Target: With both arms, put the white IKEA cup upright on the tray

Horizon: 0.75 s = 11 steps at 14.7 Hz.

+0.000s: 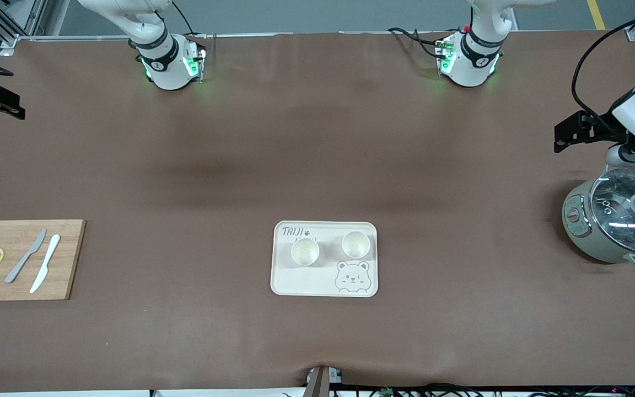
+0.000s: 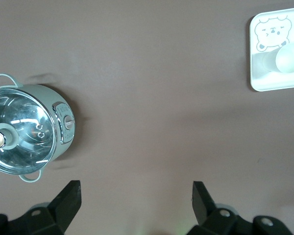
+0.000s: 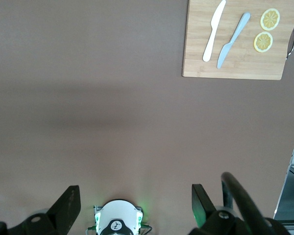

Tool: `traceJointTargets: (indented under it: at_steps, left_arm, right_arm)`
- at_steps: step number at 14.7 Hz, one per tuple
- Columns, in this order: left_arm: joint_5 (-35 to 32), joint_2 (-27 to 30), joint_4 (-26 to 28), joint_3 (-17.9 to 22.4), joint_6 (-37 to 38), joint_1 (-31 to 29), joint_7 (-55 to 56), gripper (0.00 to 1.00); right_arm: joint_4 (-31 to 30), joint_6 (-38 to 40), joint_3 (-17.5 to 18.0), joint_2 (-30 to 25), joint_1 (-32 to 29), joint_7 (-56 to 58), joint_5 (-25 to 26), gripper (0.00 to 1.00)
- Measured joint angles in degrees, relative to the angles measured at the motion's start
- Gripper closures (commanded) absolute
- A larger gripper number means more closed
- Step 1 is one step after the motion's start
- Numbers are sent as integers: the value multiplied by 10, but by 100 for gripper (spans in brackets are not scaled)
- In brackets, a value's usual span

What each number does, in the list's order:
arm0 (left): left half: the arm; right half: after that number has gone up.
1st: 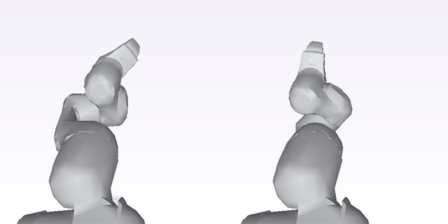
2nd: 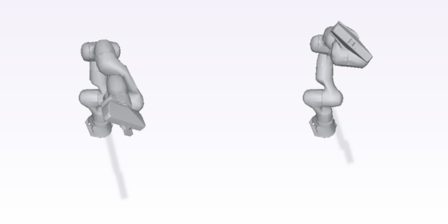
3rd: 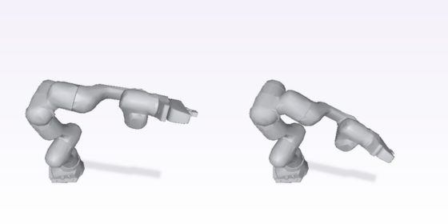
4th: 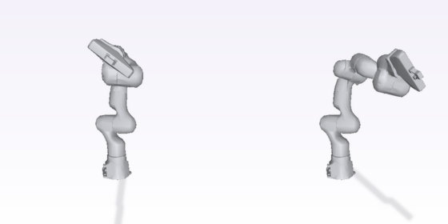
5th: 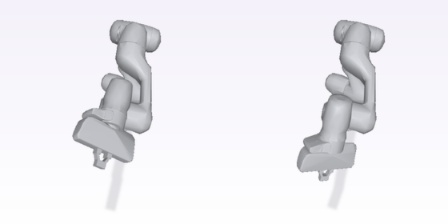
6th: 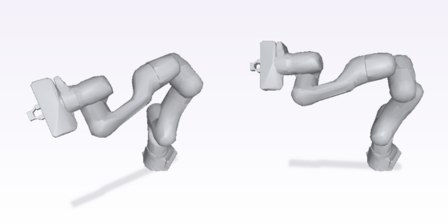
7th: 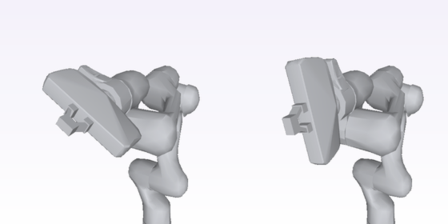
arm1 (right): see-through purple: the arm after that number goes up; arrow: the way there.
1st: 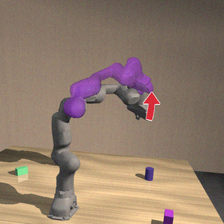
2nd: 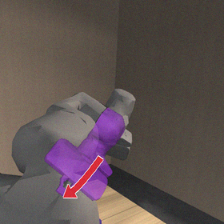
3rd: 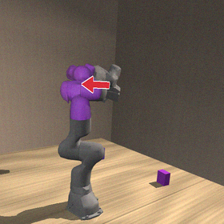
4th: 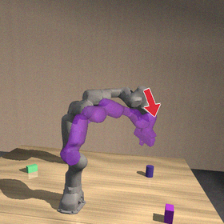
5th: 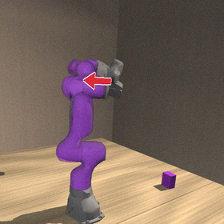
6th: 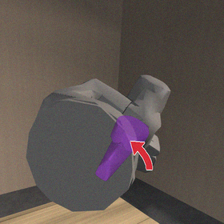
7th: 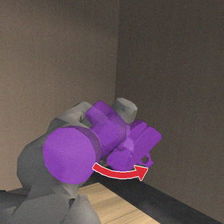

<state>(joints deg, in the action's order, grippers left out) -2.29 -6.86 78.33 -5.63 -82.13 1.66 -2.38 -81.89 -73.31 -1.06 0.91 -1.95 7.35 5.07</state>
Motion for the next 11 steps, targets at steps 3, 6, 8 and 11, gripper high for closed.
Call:
traceJointTargets:
  at_steps: [3,6,8,11]
  left_arm:
    - [0,0,0,0,0,0,0,0]
    - [0,0,0,0,0,0,0,0]
    - [0,0,1,0,0,0,0,0]
    - [0,0,1,0,0,-1,0,0]
  right_arm:
    - [-1,-21,0,1,3,2,5,0]
    - [-1,-40,0,3,13,5,14,0]
    - [-1,-66,0,10,23,5,21,0]
    - [7,-86,0,32,27,5,24,0]
